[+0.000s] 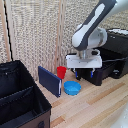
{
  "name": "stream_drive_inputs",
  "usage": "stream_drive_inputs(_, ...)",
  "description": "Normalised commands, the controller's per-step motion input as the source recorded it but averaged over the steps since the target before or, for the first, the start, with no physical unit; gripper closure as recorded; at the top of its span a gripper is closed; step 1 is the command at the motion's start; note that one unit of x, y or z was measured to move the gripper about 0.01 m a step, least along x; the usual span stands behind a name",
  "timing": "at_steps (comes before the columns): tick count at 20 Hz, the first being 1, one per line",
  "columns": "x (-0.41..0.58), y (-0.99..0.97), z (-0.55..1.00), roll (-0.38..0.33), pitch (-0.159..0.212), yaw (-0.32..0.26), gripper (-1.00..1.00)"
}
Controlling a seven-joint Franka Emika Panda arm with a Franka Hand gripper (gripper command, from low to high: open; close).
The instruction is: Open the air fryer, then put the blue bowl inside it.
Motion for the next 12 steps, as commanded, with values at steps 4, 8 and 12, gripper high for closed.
stream_drive_inputs(4,0.141,0.00,-0.32,-0.132,-0.102,0.199,-1.00)
stream_drive_inputs(8,0.146,0.00,-0.33,-0.123,-0.084,0.209,-1.00)
stream_drive_inputs(12,0.076,0.00,-0.35,-0.111,-0.049,0.207,-1.00)
